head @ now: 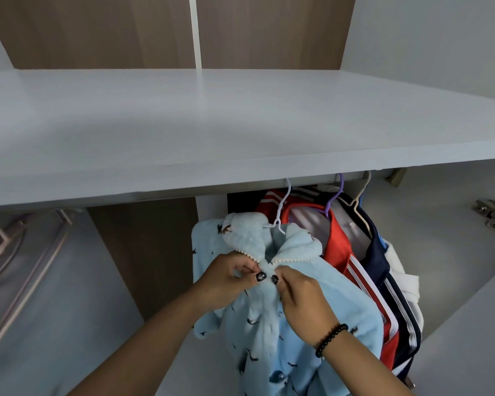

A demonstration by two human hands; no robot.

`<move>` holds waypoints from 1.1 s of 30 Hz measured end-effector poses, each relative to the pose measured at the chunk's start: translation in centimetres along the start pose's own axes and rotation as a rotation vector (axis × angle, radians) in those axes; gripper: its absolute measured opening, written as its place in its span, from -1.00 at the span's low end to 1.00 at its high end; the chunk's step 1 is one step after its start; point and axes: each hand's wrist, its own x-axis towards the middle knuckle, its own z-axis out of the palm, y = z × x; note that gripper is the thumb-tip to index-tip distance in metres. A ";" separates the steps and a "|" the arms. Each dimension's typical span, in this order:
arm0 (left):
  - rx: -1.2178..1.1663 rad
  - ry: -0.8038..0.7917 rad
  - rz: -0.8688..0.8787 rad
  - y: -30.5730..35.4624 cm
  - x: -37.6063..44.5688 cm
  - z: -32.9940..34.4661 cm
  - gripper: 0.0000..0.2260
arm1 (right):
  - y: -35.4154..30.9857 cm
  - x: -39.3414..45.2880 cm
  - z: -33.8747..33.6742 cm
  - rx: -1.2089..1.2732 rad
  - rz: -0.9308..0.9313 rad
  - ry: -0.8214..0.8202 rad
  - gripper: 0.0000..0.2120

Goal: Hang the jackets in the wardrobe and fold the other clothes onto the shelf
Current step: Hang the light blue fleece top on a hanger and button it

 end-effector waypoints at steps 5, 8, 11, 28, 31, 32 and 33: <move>-0.148 0.052 0.030 -0.2 -0.4 0.7 -0.97 | 0.0 0.2 0.6 0.216 0.151 0.090 -0.71; -0.259 0.047 -0.016 -1.1 -0.8 1.5 -0.94 | 0.6 -0.5 1.3 0.218 0.183 0.101 -0.70; -0.281 0.060 -0.100 -2.6 -1.3 2.9 -0.91 | 1.8 -1.7 2.7 0.154 0.216 0.066 -0.73; 0.544 0.423 0.097 1.9 6.8 1.6 -0.54 | 1.6 7.3 -6.4 0.515 0.785 0.145 -0.74; 0.827 0.280 0.197 2.7 8.4 1.7 -0.68 | 1.4 7.8 -5.5 0.716 0.863 0.115 -0.85; 0.891 0.274 0.208 2.8 8.8 1.4 -0.71 | 1.5 7.7 -5.0 0.752 0.829 0.188 -0.89; 0.927 0.269 0.223 2.7 9.1 1.1 -0.73 | 1.4 7.5 -4.6 0.768 0.781 0.276 -0.88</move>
